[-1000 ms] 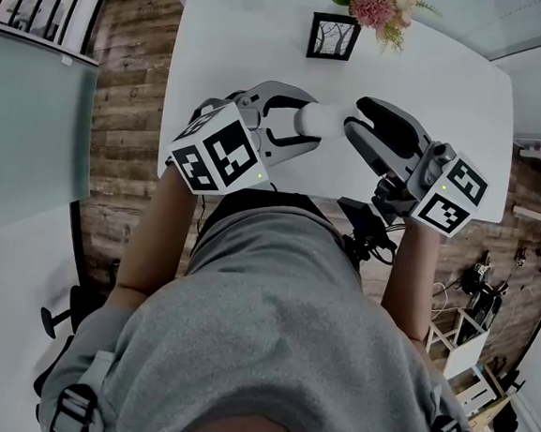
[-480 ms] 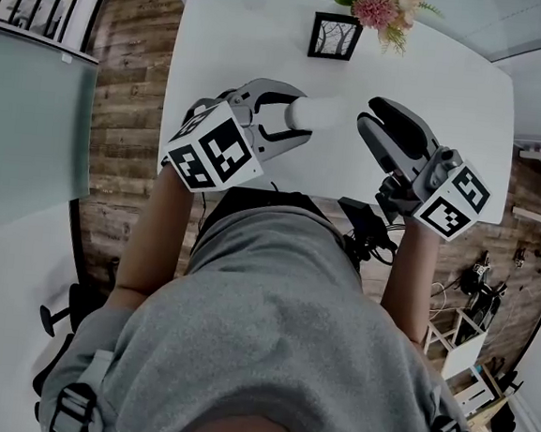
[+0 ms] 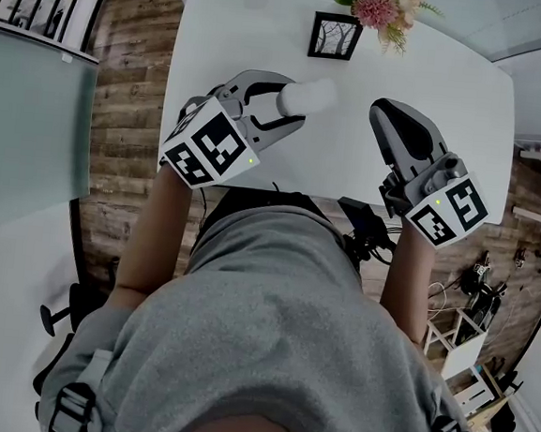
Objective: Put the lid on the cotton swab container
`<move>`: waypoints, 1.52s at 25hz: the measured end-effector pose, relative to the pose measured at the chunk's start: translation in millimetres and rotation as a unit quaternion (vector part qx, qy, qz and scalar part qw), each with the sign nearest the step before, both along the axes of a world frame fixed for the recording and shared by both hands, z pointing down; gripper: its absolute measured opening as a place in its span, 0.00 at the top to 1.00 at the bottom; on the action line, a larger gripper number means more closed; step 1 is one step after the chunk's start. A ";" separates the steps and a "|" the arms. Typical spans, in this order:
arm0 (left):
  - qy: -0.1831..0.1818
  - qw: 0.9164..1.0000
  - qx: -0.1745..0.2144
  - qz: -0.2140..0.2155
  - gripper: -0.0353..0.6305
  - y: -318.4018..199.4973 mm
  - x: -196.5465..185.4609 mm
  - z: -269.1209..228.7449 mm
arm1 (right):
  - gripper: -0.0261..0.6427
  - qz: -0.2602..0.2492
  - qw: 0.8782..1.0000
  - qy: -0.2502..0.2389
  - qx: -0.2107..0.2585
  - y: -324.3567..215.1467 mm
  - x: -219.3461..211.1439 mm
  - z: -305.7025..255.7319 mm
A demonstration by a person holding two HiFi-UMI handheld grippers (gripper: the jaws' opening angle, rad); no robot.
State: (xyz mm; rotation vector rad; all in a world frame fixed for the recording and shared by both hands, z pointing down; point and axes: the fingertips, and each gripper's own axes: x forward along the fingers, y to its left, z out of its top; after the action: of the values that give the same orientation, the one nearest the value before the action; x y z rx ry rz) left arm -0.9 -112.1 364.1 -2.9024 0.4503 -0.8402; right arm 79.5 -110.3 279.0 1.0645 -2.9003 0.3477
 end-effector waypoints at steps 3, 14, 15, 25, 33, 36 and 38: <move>0.013 1.000 -0.003 -0.015 0.65 -4.8 -2.7 -3.0 | 0.92 0.015 1.000 0.018 0.021 0.0 4.9 -3.0; 0.017 0.997 -0.012 -0.077 0.65 -26.2 -26.7 15.6 | 0.92 0.119 0.990 0.020 0.066 -9.7 44.4 -15.1; 0.021 0.996 -0.015 -0.088 0.65 -29.2 -29.9 17.5 | 0.92 0.127 0.989 0.019 0.067 -10.2 48.0 -15.6; 0.004 0.989 -0.028 -0.146 0.65 -51.4 -61.8 51.5 | 0.92 0.138 0.988 0.026 0.061 -13.2 53.5 -2.3; 0.001 0.980 -0.023 -0.200 0.65 -65.6 -78.6 73.9 | 0.92 0.144 0.988 0.026 0.048 -15.8 60.1 12.2; -0.005 0.977 -0.035 -0.210 0.65 -67.9 -81.5 92.0 | 0.92 0.142 0.989 0.026 0.040 -17.5 59.8 19.6; -0.006 0.975 -0.043 -0.216 0.65 -68.5 -82.3 101.9 | 0.92 0.142 0.989 0.026 0.035 -18.6 60.2 24.1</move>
State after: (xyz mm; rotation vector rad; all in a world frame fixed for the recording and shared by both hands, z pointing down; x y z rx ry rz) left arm -83.1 -180.6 465.9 -2.9171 1.0969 -0.9435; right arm 139.7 -128.9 303.2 1.4787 -2.7339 0.2208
